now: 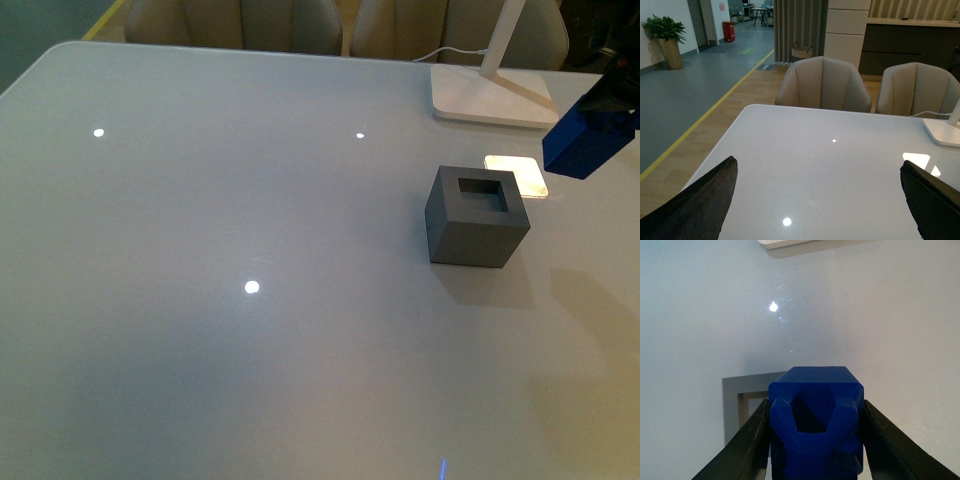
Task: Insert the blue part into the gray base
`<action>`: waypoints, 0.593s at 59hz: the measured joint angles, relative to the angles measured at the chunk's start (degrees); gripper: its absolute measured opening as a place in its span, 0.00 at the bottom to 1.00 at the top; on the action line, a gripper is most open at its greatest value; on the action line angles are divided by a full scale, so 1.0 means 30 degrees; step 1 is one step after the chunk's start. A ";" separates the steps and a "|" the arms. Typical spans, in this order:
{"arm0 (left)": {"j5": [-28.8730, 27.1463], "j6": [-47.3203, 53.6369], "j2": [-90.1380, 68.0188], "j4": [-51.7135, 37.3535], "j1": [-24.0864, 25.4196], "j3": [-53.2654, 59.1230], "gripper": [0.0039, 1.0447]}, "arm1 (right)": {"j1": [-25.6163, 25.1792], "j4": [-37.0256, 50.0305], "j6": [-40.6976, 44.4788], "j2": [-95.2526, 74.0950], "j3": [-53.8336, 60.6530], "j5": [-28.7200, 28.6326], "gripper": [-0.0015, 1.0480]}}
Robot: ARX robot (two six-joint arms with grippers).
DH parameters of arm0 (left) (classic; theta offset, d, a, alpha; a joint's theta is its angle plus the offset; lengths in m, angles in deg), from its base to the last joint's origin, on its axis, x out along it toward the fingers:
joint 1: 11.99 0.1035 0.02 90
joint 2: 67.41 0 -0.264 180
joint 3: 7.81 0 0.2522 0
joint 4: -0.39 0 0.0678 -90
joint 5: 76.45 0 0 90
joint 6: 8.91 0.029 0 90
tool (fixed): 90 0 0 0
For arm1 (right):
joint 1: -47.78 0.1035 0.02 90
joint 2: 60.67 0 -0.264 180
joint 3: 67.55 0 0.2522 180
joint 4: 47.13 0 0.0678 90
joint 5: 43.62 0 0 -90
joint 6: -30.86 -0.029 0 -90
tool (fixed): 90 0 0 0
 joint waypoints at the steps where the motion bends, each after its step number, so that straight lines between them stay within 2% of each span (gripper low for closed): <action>1: 0.0007 0.0000 0.0000 0.0000 0.0000 0.0000 0.93 | 0.0182 -0.0036 -0.0117 0.0007 0.0000 0.0051 0.41; 21: 0.0007 0.0000 0.0000 0.0000 0.0000 0.0000 0.93 | 0.2783 -0.0357 -0.1734 -0.0852 -0.1027 0.0648 0.41; 35: 0.0000 -0.0007 0.0000 0.0000 0.0000 0.0000 0.93 | 0.3155 -0.0517 -0.1960 -0.1639 -0.1180 0.0896 0.41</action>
